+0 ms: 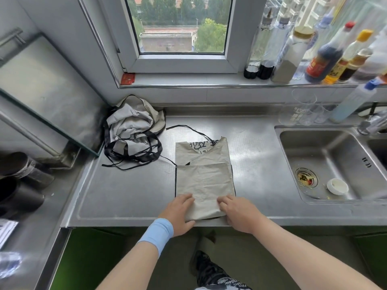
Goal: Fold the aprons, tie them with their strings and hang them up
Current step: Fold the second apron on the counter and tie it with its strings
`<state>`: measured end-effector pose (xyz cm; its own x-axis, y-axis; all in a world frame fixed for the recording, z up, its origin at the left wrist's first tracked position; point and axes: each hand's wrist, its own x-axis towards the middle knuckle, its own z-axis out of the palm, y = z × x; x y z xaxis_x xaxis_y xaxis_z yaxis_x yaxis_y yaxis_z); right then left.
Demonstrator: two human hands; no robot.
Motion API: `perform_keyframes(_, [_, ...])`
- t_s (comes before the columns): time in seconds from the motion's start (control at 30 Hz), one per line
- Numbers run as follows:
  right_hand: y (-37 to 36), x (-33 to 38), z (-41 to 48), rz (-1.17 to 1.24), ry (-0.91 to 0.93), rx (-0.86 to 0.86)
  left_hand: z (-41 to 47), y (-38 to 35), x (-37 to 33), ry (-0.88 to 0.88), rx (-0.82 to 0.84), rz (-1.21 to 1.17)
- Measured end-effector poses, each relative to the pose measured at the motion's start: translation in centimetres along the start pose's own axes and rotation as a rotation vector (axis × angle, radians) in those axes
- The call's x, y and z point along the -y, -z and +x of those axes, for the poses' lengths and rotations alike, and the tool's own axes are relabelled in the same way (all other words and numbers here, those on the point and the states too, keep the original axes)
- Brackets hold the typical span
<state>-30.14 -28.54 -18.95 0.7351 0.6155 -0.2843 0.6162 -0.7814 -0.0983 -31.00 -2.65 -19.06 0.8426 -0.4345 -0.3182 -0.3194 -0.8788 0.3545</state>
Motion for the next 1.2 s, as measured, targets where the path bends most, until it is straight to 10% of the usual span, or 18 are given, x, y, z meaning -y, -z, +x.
perform_keyframes(0.17, [2.6,-1.1,1.5,0.323,-0.301,-0.18,1.5,2.7,1.5,0.086,0.124,-0.099])
perform_keyframes(0.47, [6.0,-7.0,5.4,1.288,-0.566,-0.275,7.8,7.5,3.8,0.385,-0.201,-0.823])
perform_keyframes(1.0, [6.2,-11.7,17.3,0.618,-0.792,-0.424,17.7,9.1,5.2,0.697,-0.357,-0.375])
perform_keyframes(1.2, [5.5,-12.9,19.6,0.542,-0.803,-0.352,19.9,6.8,2.4,0.142,-0.392,0.093])
